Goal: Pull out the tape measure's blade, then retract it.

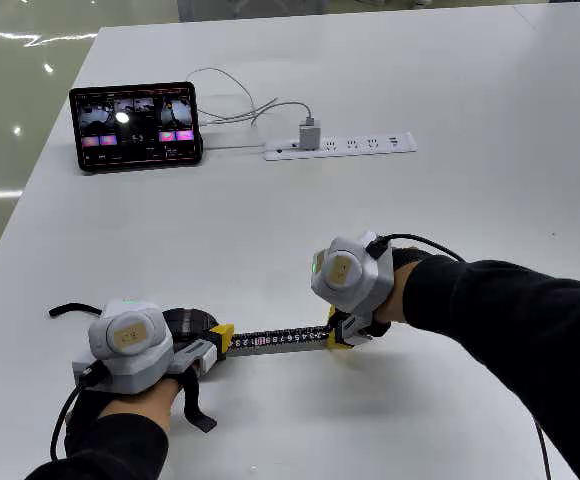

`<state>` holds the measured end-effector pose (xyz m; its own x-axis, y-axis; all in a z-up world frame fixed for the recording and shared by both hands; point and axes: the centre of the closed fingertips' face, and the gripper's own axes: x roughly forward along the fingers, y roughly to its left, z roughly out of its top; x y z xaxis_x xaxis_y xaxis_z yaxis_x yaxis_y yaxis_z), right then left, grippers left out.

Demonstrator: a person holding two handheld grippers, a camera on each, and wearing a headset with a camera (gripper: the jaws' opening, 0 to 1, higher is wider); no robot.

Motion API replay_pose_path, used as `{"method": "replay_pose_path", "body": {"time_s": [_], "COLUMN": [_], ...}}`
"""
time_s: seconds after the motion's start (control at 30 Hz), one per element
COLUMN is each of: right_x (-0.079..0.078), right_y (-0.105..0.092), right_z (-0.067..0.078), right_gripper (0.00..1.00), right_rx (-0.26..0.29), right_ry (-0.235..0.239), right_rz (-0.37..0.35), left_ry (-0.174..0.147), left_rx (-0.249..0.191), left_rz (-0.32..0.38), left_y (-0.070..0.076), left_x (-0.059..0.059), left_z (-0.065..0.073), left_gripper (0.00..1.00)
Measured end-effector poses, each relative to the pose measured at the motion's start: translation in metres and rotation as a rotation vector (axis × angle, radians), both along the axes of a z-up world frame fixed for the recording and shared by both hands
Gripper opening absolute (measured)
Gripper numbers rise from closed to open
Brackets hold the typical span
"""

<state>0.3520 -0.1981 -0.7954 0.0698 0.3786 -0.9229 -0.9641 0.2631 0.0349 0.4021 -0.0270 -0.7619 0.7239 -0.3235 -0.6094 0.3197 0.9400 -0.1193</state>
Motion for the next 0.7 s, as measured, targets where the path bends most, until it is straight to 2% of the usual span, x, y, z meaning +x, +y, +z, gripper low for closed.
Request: {"method": "replay_pose_path", "body": {"time_s": [0.7], "right_x": [0.0018], "right_y": [0.0090], "right_z": [0.0005], "right_gripper": [0.08], "right_rx": [0.016], "right_ry": [-0.005], "right_rz": [-0.008], "left_ry": [0.004], "left_rx": [-0.007], "left_rz": [-0.001], "left_y": [-0.0004], "left_x": [0.0002], "left_z": [-0.0006], "left_gripper": [0.61]}}
